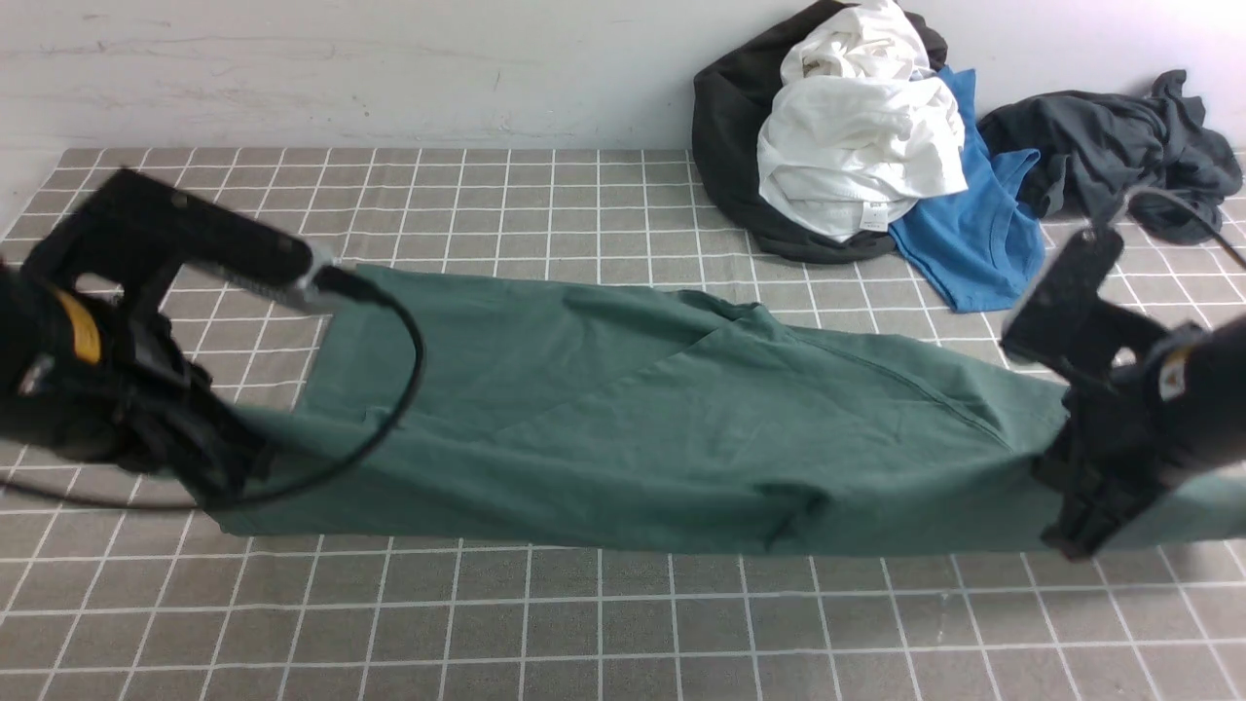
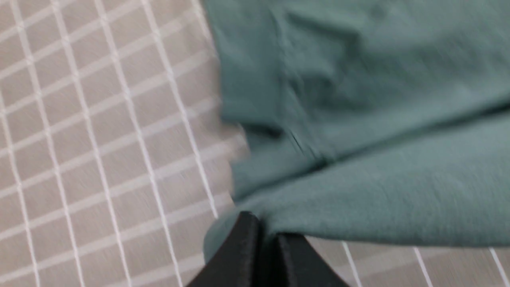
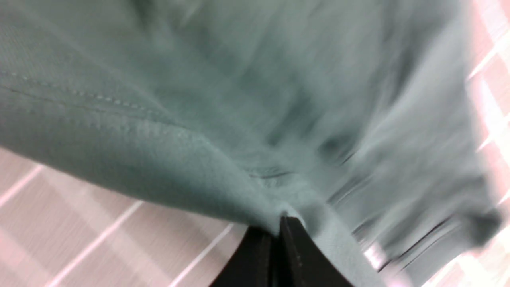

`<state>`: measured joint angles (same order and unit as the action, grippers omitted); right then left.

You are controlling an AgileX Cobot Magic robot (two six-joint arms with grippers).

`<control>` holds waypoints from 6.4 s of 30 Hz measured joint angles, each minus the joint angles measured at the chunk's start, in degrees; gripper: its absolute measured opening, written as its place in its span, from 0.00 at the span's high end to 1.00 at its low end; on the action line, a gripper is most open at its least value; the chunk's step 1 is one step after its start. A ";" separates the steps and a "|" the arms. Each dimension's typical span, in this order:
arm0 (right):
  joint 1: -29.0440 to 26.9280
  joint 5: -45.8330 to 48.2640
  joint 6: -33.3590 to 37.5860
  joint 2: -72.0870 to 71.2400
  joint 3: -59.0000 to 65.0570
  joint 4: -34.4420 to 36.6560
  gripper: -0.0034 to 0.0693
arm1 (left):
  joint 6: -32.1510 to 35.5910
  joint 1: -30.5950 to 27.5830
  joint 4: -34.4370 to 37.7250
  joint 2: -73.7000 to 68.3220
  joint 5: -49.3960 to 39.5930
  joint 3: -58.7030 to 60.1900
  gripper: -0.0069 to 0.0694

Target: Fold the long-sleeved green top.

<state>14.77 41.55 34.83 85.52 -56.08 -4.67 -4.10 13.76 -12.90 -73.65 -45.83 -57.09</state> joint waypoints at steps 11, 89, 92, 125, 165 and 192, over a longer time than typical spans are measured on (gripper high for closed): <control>-3.63 0.19 -5.07 20.88 -22.08 -0.11 0.95 | 0.57 -6.77 0.48 -29.28 10.36 -22.87 0.89; -22.08 1.44 -32.77 25.67 -14.38 6.38 0.18 | 18.56 -6.77 23.21 8.43 -4.34 11.93 0.92; -22.08 0.31 -33.12 27.90 -14.45 6.88 0.19 | 18.56 -6.77 23.45 8.43 -3.32 11.93 0.92; 6.13 8.71 -37.24 14.81 -38.45 1.98 0.93 | 18.56 -6.77 22.72 16.64 -1.99 10.56 0.92; 24.52 7.63 -23.03 48.41 -59.64 26.58 0.97 | 33.22 -6.77 35.42 35.68 8.66 15.57 0.92; 15.92 7.03 -30.12 -25.31 -27.09 -2.33 0.97 | 36.71 -6.77 35.41 56.44 19.58 34.45 0.92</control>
<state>30.69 48.57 4.71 60.21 -83.18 -7.01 32.61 6.99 22.51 -17.21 -26.26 -22.64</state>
